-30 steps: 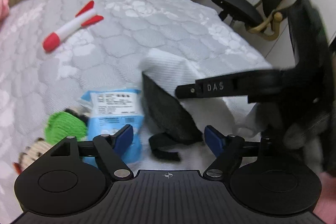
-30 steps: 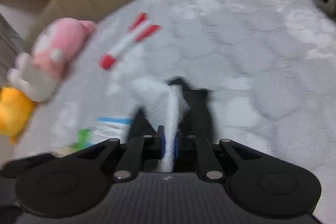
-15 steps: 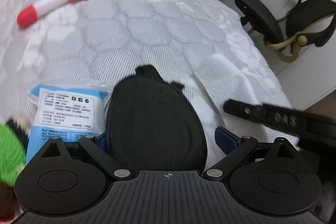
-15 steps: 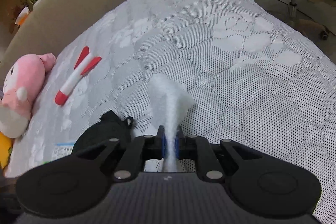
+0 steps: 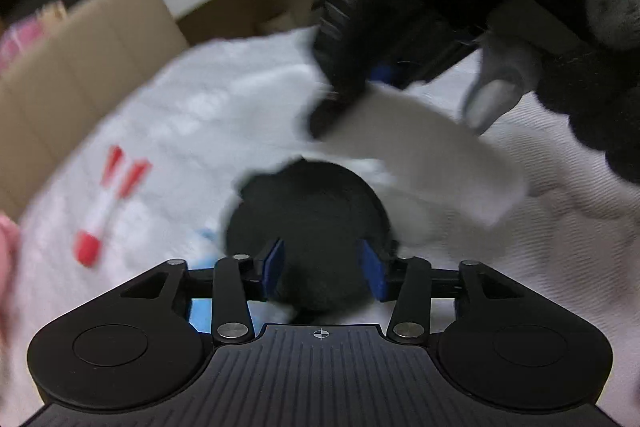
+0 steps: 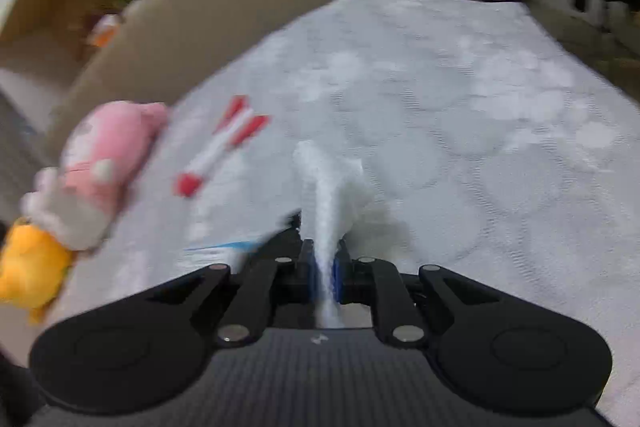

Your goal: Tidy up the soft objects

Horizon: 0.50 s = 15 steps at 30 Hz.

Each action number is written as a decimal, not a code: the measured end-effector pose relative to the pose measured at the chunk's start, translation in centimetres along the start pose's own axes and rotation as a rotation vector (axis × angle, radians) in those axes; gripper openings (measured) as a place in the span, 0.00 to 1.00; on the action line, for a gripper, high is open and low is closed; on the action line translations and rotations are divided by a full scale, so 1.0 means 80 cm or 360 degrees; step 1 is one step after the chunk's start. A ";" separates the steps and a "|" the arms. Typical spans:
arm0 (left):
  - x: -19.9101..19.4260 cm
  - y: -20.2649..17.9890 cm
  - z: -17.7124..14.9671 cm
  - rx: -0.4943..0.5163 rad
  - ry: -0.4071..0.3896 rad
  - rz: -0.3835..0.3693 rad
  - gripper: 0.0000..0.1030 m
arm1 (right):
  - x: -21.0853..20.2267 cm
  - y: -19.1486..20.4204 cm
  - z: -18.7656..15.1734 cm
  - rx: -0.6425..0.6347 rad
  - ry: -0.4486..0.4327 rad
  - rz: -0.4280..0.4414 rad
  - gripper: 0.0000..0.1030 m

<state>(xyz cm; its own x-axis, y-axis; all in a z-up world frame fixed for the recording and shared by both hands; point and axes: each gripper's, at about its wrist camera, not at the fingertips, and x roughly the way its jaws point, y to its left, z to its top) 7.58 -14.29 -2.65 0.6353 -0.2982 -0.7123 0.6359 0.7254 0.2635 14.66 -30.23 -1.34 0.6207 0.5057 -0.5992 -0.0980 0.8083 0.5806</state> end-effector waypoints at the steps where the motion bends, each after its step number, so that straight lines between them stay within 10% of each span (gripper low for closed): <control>1: 0.000 0.005 -0.001 -0.0088 0.0021 -0.0049 0.51 | 0.006 0.004 -0.003 0.0023 0.0054 0.0087 0.11; 6: -0.020 0.043 -0.013 -0.0440 0.0079 -0.0159 0.62 | 0.049 0.005 -0.025 0.0067 0.0279 0.0012 0.12; 15: -0.004 0.118 -0.013 -0.0499 0.0104 0.0259 0.90 | 0.044 -0.009 -0.013 -0.0087 0.0118 -0.0380 0.09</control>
<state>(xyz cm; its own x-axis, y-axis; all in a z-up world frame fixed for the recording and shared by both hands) 12.91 -6.71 -0.65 0.6815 -0.1304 -0.7201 0.3571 0.9182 0.1717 16.11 -28.71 -4.45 0.5727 0.3174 -0.7558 0.0017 0.9215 0.3883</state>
